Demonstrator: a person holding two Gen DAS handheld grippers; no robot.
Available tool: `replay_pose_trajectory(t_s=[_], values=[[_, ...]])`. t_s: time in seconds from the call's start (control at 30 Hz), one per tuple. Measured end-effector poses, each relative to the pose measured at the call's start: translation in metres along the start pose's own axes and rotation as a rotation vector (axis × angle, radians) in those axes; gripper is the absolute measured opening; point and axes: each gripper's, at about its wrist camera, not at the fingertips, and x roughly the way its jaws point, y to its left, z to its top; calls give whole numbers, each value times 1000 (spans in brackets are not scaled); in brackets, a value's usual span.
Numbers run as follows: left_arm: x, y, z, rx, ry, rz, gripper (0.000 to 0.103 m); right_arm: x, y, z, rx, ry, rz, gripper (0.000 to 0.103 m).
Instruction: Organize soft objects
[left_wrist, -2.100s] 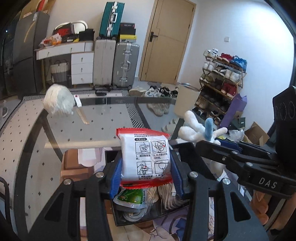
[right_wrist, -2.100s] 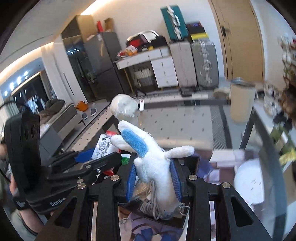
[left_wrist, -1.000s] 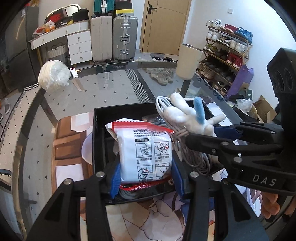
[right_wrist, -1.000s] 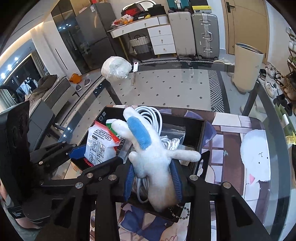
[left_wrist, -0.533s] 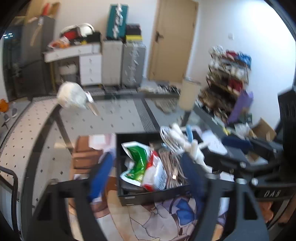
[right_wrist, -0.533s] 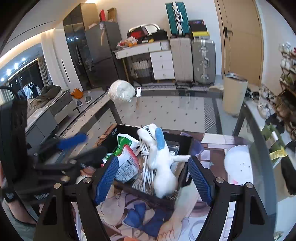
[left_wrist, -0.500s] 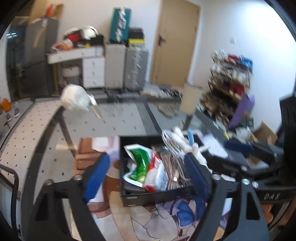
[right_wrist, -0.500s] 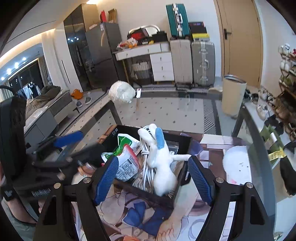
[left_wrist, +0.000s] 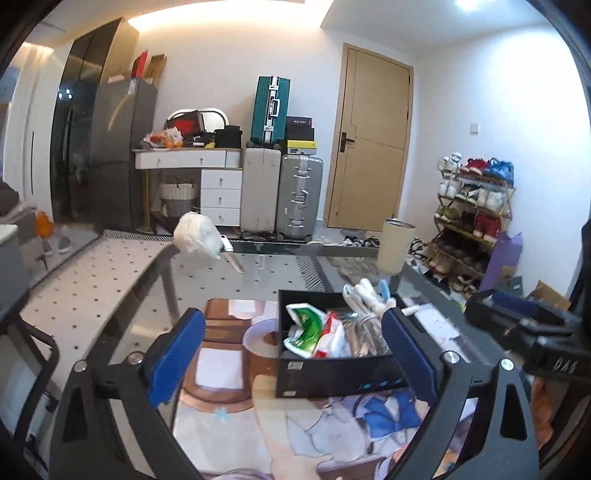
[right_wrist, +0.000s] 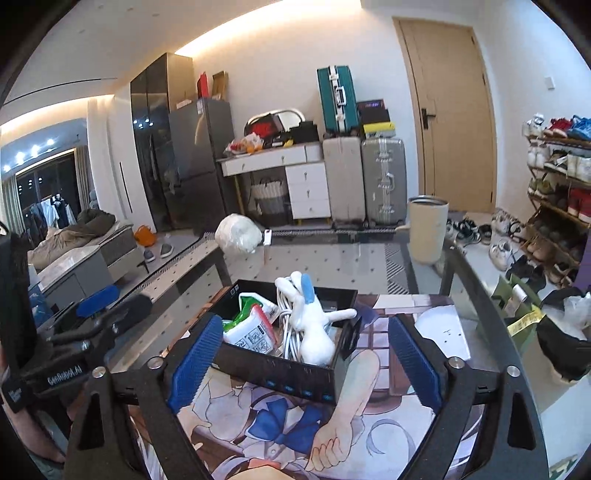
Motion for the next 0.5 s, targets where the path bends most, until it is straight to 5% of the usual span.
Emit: replay_pose_trajectory(t_s=[0.5], values=[[-8, -10, -9, 72, -48, 73, 103, -11, 5, -2, -47, -48, -27, 96]])
